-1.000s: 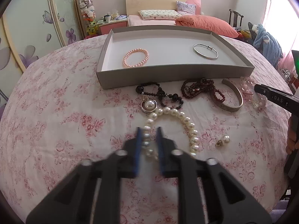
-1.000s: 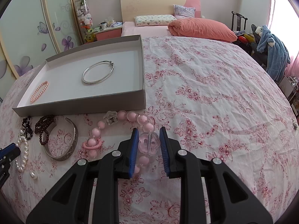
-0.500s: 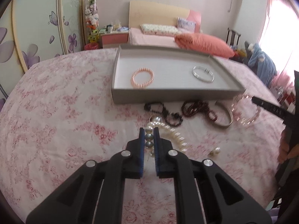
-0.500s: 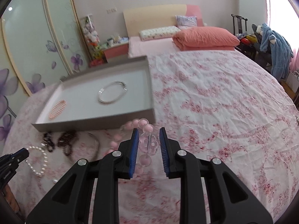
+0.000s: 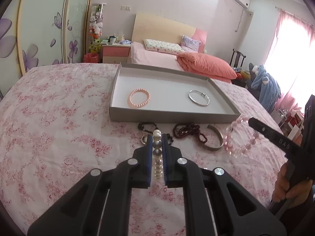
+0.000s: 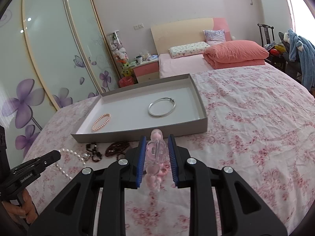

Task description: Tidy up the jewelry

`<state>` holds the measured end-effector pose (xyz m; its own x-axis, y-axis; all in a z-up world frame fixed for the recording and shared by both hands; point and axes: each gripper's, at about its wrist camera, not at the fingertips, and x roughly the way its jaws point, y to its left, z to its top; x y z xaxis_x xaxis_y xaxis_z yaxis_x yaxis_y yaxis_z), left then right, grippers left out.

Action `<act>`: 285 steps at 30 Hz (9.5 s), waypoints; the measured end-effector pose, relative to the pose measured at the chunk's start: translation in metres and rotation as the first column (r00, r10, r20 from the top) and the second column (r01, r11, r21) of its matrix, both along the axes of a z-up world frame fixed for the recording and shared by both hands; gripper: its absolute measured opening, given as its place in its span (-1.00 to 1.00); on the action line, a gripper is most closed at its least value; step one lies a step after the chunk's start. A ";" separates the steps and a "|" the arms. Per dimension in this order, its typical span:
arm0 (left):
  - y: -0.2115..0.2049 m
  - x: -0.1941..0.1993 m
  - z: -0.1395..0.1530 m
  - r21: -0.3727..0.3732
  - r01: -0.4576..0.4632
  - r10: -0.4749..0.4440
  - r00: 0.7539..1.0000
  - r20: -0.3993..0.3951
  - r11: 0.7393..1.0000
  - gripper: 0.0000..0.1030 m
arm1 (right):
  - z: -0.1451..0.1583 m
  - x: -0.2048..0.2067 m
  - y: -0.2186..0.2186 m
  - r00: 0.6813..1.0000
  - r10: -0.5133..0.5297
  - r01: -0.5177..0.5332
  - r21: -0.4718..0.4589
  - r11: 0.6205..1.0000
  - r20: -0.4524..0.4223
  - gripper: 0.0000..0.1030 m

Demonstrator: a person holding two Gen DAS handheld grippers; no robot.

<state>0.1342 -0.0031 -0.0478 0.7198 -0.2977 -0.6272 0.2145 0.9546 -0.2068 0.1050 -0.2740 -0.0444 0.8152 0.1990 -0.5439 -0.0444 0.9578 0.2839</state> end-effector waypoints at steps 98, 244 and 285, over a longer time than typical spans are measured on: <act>0.001 0.102 0.023 0.055 -0.147 0.139 0.981 0.134 0.988 -0.38 | -0.002 0.064 0.031 0.999 0.015 -0.023 -0.165 0.986 -0.053 0.08; 0.002 0.065 -0.048 0.208 -0.017 0.059 0.978 -0.199 0.978 -0.92 | -0.045 0.039 0.025 0.960 0.025 -0.096 -0.244 0.965 -0.278 0.32; 0.006 0.035 0.024 -0.012 0.062 -0.061 0.996 0.065 0.998 -0.92 | -0.018 0.022 0.026 0.993 0.038 -0.061 -0.205 0.977 -0.110 0.31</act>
